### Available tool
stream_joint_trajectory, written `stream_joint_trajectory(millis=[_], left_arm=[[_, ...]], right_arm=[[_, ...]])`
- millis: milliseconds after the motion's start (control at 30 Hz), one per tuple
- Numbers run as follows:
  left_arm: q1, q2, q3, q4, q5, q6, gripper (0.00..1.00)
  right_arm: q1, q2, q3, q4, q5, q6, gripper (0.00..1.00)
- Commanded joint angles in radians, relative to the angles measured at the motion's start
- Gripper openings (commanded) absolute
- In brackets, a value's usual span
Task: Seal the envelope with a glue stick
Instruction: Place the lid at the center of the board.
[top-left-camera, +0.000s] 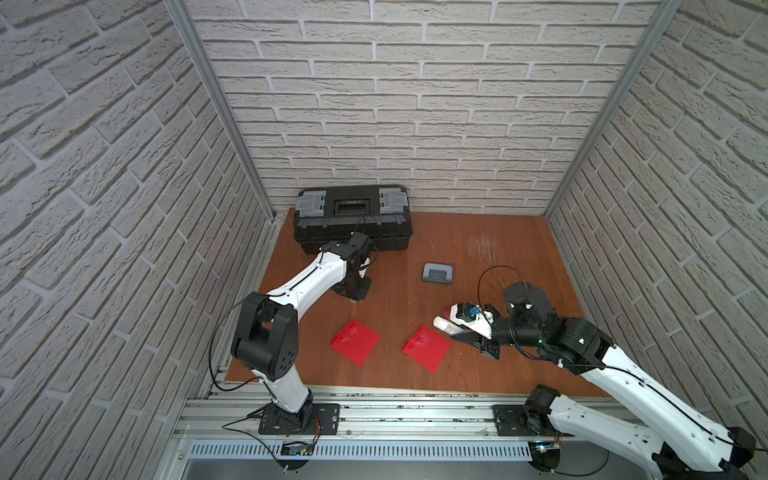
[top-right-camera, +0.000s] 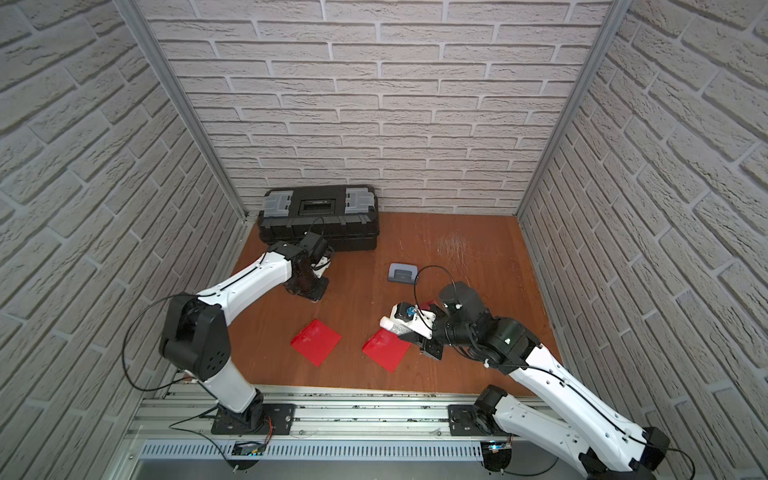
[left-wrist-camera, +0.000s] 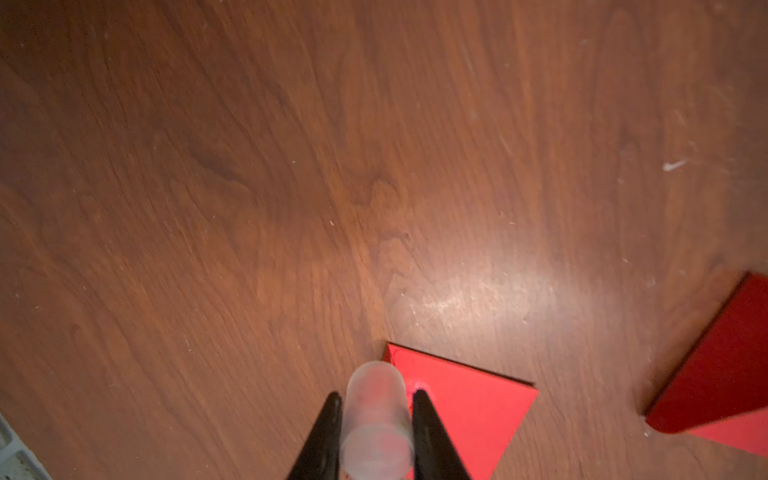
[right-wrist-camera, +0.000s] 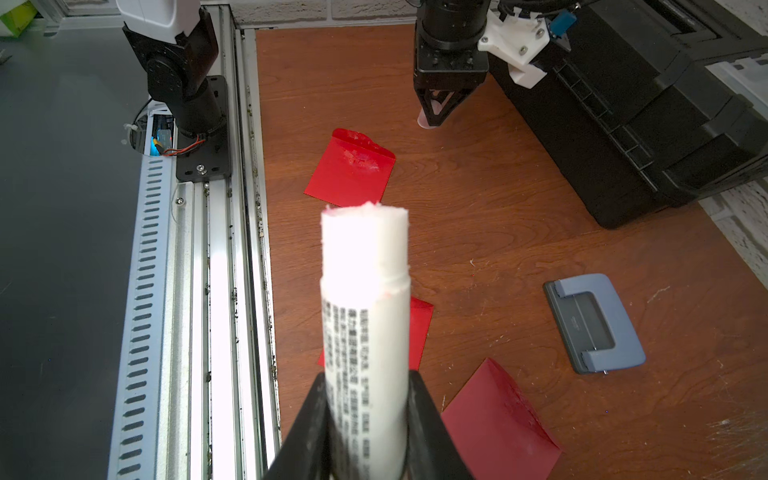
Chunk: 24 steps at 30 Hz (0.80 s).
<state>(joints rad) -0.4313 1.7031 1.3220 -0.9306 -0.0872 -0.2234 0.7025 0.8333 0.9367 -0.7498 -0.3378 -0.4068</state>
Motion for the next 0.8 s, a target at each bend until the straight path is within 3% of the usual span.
stream_joint_trajectory(millis=[0,333,667,767], left_arm=[[0.017,0.055,-0.001,0.074,-0.004,-0.012,0.18],[0.024,0.204,0.031,0.082,0.006,-0.008,0.23],[0.023,0.162,0.037,0.078,0.022,-0.013,0.55],[0.023,0.114,0.045,0.07,0.028,-0.018,0.58]], right_arm=[[0.008,-0.005,-0.01,0.036,-0.02,0.015,0.03],[0.012,-0.021,-0.016,0.028,-0.002,0.025,0.03],[0.015,-0.021,-0.004,0.044,0.021,0.053,0.03],[0.016,-0.03,-0.008,0.098,0.036,0.097,0.03]])
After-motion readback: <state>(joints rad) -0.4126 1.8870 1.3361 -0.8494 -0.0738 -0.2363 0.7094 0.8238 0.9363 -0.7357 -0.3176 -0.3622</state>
